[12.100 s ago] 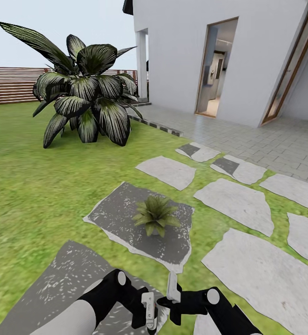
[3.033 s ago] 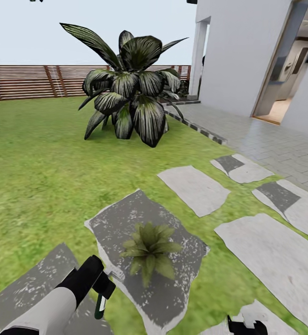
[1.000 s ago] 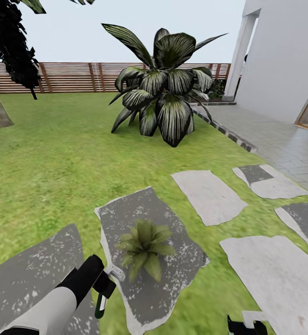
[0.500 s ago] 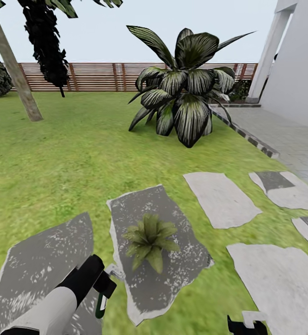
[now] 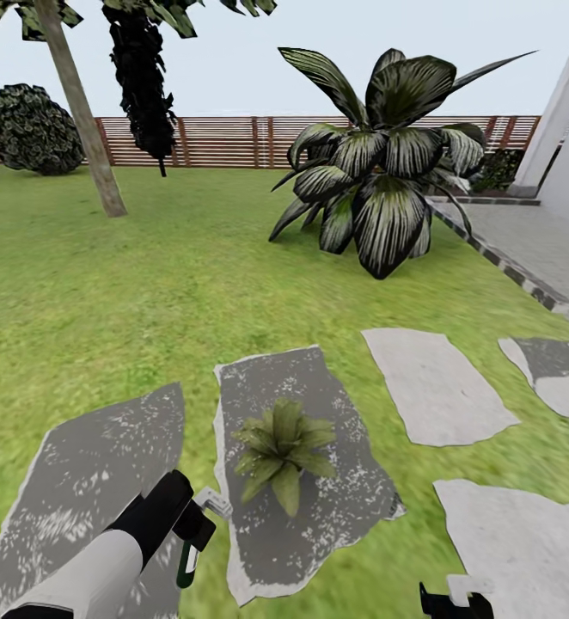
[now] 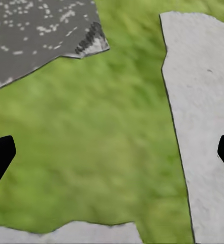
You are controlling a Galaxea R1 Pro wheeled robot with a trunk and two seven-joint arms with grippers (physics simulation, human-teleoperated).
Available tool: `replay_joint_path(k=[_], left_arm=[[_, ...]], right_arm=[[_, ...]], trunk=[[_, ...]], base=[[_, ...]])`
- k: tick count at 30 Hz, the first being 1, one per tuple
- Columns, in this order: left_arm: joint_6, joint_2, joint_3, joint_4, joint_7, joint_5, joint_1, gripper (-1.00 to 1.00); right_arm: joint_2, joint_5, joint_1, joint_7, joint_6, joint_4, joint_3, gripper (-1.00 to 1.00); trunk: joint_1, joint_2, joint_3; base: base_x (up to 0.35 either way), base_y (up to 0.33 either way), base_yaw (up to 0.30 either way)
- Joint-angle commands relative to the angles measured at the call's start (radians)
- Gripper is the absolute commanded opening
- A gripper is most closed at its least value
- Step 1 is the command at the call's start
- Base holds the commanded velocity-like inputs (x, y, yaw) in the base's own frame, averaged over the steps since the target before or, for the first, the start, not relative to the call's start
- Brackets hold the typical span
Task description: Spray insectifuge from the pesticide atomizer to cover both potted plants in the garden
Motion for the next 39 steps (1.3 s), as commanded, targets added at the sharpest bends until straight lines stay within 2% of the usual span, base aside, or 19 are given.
replay_joint_path(k=[1, 18, 27, 35, 39], left_arm=[[0.002, 0.0, -0.001, -0.002, -0.008, -0.011, -0.001, -1.0], [0.002, 0.001, 0.0, -0.001, -0.008, -0.012, -0.001, -1.0], [0.002, 0.0, 0.0, -0.001, -0.008, -0.012, -0.001, -1.0], [0.002, 0.001, 0.0, -0.002, -0.008, -0.013, -0.001, -1.0], [0.003, 0.002, 0.0, -0.002, -0.009, -0.012, -0.001, -1.0]], right_arm=[[0.0, -0.003, 0.0, -0.002, -0.002, 0.0, 0.004, 1.0], [0.0, -0.003, 0.0, -0.002, -0.002, 0.0, 0.004, 1.0], [-0.004, -0.002, 0.0, -0.001, -0.002, 0.002, 0.004, 1.0], [-0.003, -0.002, 0.0, -0.001, -0.002, 0.002, 0.004, 1.0], [-0.002, -0.002, 0.0, -0.002, -0.002, 0.001, 0.004, 1.0]], trunk=[[0.0, 0.0, -0.001], [0.0, 0.0, -0.001], [0.0, 0.0, -0.001], [0.0, 0.0, -0.001], [0.0, 0.0, -0.001]], base=[[0.0, -0.27, 0.277], [-0.021, -0.18, 0.274], [0.141, -0.2, 0.024], [-0.151, -0.206, 0.009], [-0.039, -0.033, 0.215]])
